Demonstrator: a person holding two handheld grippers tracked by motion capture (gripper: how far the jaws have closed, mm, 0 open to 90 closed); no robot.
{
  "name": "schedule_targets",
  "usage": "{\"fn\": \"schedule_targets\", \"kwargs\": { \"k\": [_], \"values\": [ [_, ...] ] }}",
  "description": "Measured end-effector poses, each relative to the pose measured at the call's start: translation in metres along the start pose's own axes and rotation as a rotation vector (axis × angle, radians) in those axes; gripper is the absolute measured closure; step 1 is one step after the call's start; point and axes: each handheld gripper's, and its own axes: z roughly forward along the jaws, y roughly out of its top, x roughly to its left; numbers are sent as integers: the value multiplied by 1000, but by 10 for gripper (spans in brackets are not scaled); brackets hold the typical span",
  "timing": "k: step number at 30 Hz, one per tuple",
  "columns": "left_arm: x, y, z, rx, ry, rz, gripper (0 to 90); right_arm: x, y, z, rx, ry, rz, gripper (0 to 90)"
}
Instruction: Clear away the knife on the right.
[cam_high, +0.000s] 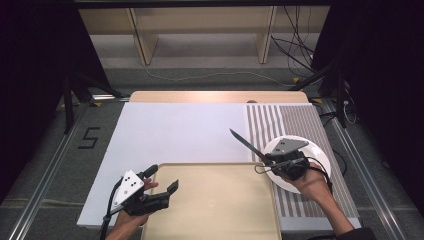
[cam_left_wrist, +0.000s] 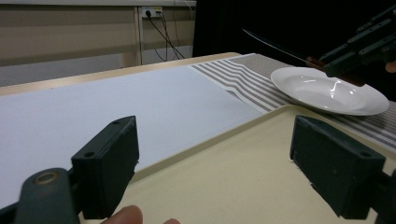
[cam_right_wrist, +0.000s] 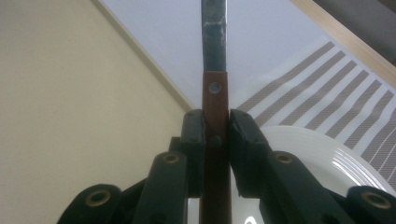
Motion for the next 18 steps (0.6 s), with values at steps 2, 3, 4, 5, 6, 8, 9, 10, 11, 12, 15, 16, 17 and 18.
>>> {"fn": "schedule_targets", "kwargs": {
  "k": [2,3,4,5,6,8,9,10,11,12,15,16,17,18],
  "values": [
    [0,0,0,0,0,-1,155,2,-1,-1,-1,3,-2,772],
    [0,0,0,1,0,-1,155,7,-3,-2,-3,11,-2,772],
    [0,0,0,1,0,-1,155,7,-3,-2,-3,11,-2,772],
    [0,0,0,0,0,1,155,9,-4,-3,-4,15,0,772],
    [-1,0,0,-1,0,0,155,11,-4,-4,-2,17,-2,772],
    [0,0,0,-1,1,-2,155,15,-6,-5,-3,23,-7,772],
    [0,0,0,0,1,-1,155,17,-6,-6,-4,28,-9,772],
    [0,0,0,0,1,-2,155,21,-7,-7,0,39,-11,772],
    [0,0,0,0,1,-1,155,23,-7,-7,1,43,-16,772],
    [-1,0,0,1,0,0,155,25,-8,-7,-1,45,-16,772],
    [-1,-1,0,3,0,0,155,32,-10,-8,4,58,-14,773],
    [-1,0,0,2,0,-1,155,32,-10,-8,4,58,-14,773],
    [-1,0,0,2,0,-2,155,34,-11,-8,7,62,-15,772],
    [-1,0,0,1,-1,-2,155,38,-13,-8,12,70,-12,772]
  ]
}}
